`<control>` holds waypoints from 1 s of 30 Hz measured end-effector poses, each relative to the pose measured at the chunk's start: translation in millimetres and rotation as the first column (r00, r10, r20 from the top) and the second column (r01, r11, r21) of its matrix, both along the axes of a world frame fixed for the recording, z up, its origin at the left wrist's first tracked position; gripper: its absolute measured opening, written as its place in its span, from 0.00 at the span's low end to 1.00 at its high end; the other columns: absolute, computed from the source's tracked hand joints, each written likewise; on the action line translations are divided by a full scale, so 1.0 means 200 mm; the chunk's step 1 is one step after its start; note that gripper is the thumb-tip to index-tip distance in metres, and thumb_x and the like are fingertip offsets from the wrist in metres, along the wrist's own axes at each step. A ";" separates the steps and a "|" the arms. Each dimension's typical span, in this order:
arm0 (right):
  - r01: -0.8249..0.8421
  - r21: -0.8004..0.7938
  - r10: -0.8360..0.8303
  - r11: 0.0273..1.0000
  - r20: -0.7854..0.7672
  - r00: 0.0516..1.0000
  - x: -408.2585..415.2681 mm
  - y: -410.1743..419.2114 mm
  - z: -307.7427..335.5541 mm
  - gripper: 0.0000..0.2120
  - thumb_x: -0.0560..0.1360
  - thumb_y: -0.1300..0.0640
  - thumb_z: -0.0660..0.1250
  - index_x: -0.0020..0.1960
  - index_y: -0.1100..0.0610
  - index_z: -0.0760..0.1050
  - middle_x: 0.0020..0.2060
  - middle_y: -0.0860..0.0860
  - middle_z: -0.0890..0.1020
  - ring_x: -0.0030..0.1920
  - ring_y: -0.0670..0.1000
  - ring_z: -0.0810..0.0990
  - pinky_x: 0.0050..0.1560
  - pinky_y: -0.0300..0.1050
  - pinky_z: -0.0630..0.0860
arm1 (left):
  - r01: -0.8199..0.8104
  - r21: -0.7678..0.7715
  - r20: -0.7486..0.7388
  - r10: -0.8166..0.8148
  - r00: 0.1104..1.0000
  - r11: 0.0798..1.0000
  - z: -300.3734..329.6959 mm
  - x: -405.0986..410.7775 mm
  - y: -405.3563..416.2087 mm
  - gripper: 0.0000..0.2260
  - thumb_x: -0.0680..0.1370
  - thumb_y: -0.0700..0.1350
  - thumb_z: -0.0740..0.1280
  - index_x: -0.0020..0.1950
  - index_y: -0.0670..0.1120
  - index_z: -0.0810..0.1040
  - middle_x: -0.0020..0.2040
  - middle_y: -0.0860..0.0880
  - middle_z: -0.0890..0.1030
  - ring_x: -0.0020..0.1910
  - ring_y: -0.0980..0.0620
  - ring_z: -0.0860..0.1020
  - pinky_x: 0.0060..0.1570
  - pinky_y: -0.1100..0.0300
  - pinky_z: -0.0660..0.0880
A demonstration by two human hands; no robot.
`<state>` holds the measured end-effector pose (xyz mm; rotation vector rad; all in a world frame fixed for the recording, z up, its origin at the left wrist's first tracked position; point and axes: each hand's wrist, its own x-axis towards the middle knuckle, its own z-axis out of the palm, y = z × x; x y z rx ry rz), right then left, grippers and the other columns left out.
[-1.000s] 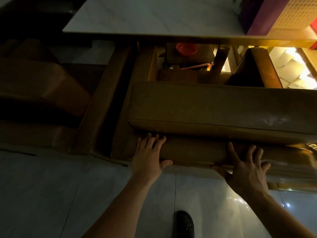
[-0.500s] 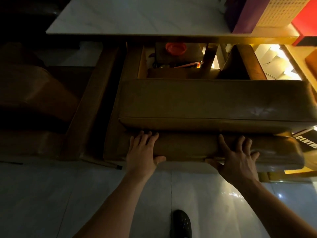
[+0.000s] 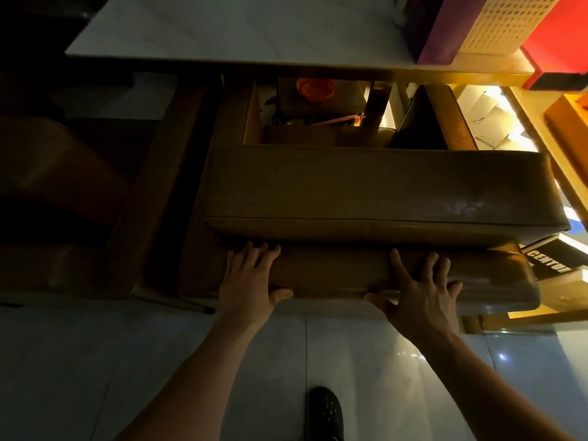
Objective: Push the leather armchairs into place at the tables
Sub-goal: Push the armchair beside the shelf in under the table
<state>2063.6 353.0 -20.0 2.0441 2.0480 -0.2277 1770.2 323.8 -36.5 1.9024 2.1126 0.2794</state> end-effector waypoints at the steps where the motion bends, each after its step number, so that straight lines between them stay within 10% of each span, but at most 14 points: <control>1: 0.000 0.004 0.000 1.000 -0.002 1.000 0.00 0.00 0.00 0.49 0.66 0.20 0.46 0.81 0.41 0.40 0.79 0.67 0.46 0.78 0.72 0.44 0.72 0.75 0.57 | -0.002 0.001 0.002 0.002 1.000 1.000 0.00 0.00 0.00 0.38 0.71 0.66 0.70 0.76 0.57 0.60 0.75 0.52 0.65 0.76 0.46 0.55 0.76 0.44 0.53; 30: -0.022 -0.028 0.023 0.999 0.039 0.999 -0.01 0.01 0.02 0.51 0.63 0.20 0.29 0.81 0.43 0.38 0.78 0.68 0.48 0.77 0.73 0.47 0.71 0.72 0.60 | -0.027 -0.078 -0.080 0.021 0.997 0.997 0.05 0.05 0.02 0.38 0.72 0.64 0.70 0.77 0.58 0.57 0.76 0.53 0.62 0.78 0.47 0.53 0.77 0.46 0.46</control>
